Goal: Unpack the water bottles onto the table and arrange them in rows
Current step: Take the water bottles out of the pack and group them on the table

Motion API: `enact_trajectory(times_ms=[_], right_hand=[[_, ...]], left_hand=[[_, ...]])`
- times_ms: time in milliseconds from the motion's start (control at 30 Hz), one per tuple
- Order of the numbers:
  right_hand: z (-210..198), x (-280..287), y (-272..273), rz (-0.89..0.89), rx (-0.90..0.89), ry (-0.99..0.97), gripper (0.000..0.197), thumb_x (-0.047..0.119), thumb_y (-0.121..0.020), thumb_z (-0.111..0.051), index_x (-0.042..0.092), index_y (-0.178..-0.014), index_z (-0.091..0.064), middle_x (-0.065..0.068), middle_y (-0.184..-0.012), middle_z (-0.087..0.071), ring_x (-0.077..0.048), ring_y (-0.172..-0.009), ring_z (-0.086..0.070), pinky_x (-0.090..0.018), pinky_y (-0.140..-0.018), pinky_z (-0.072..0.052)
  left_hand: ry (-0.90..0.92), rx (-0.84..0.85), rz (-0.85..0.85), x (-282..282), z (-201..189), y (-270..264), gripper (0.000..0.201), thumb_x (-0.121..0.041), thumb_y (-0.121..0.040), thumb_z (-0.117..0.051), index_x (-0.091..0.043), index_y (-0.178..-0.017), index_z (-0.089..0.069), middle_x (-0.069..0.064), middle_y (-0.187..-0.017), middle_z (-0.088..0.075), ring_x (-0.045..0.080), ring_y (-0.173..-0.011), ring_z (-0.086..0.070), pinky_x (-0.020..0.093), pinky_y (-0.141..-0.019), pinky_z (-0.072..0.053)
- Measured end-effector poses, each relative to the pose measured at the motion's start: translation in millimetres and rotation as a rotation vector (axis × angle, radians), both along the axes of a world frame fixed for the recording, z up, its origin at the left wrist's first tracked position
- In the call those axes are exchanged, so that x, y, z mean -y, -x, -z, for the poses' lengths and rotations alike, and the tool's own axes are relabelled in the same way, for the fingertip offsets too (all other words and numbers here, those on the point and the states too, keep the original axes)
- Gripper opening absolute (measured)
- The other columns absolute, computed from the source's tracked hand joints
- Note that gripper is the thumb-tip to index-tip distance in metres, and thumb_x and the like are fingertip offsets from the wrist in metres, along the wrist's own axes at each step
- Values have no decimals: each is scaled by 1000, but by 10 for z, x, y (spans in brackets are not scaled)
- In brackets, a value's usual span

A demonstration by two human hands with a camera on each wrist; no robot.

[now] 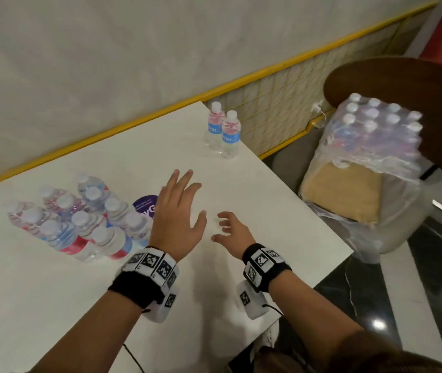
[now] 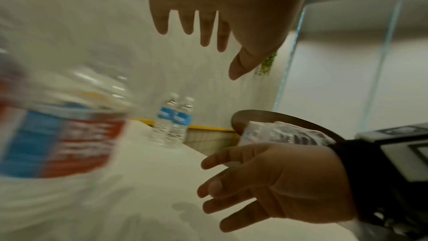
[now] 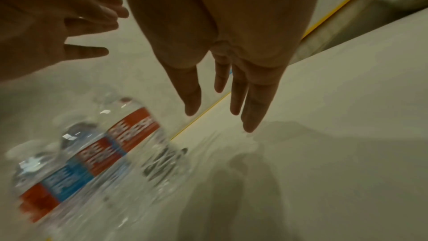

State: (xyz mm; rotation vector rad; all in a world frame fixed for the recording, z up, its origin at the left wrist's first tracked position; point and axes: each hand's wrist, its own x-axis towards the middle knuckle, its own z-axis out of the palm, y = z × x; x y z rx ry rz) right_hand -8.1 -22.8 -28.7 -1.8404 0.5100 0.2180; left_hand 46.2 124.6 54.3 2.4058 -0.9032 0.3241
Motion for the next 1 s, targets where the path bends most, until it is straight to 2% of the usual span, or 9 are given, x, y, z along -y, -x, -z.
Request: enact_trajectory(times_ms=[133,267,433,533,667,767,833,867,1000], right_hand=[[7,725,302,191,-4,14,42,17,-82,-69,19,-120,-53,0,-108,-59,-16,-99,-59,-24,-85,-46],[21,1516,550,427,16,24,31,12,-82,-69,17,-110,-57,-1,-100,-63,-17,-92,-61,-34,-88,-51],[0,2354,701,631,45,2,24,4,-84,-60,19,-101,-53,4,-89,-61,-20,-87,-60,-31,-75,-51],[-4,2721,687,715,46,11,27,2,-84,-59,25,-97,-53,3,-88,-59,-21,-89,-60,-31,-79,-49],[-112,3125,458,642,-13,90,24,22,-83,-67,26,-104,-57,2,-102,-62,-22,-97,-62,-33,-84,-51],[-100,3445,214,511,-190,261,53,51,-81,-59,34,-130,-49,4,-126,-55,-26,-117,-55,-36,-97,-44],[111,3773,-19,401,-187,381,53,41,-87,-49,58,-133,-27,1,-141,-47,-26,-125,-50,-40,-103,-42],[8,3817,-103,370,-180,422,52,31,-90,-44,61,-129,-26,-1,-144,-45,-25,-125,-50,-39,-104,-43],[-416,3753,-162,98,-405,697,60,7,-87,-49,25,-143,-37,-8,-148,-39,-27,-130,-45,-35,-103,-40]], left_hand=[[-55,-110,239,877,99,65,41,-23,-83,-55,-8,-121,-56,10,-147,-39,29,-142,-25,46,-111,-33],[-162,-209,391,1873,109,128,34,-22,-86,-59,-16,-120,-60,8,-155,-23,25,-146,-11,42,-114,-28],[-336,-306,382,2902,76,86,31,-26,-87,-58,-34,-117,-64,4,-159,10,28,-146,11,41,-119,-10],[-434,-354,331,3269,84,-40,39,-26,-87,-58,-33,-126,-57,2,-158,14,31,-146,8,42,-116,-18],[-294,-470,332,3409,47,-125,60,-8,-93,-45,-11,-148,-22,0,-159,-2,23,-142,-24,31,-108,-31],[-222,-512,301,3359,23,-139,62,0,-94,-38,-13,-151,-15,-6,-158,-5,17,-136,-34,27,-102,-35],[-194,-505,291,3334,28,-164,64,4,-92,-37,-14,-151,-16,-8,-158,-6,16,-134,-36,27,-103,-36],[-181,-499,298,3327,29,-179,65,4,-91,-36,-15,-151,-17,-7,-158,-7,16,-135,-37,29,-105,-36],[-167,-485,326,3300,15,-189,58,-7,-95,-41,-14,-149,-22,-8,-157,-10,15,-132,-41,31,-107,-36]])
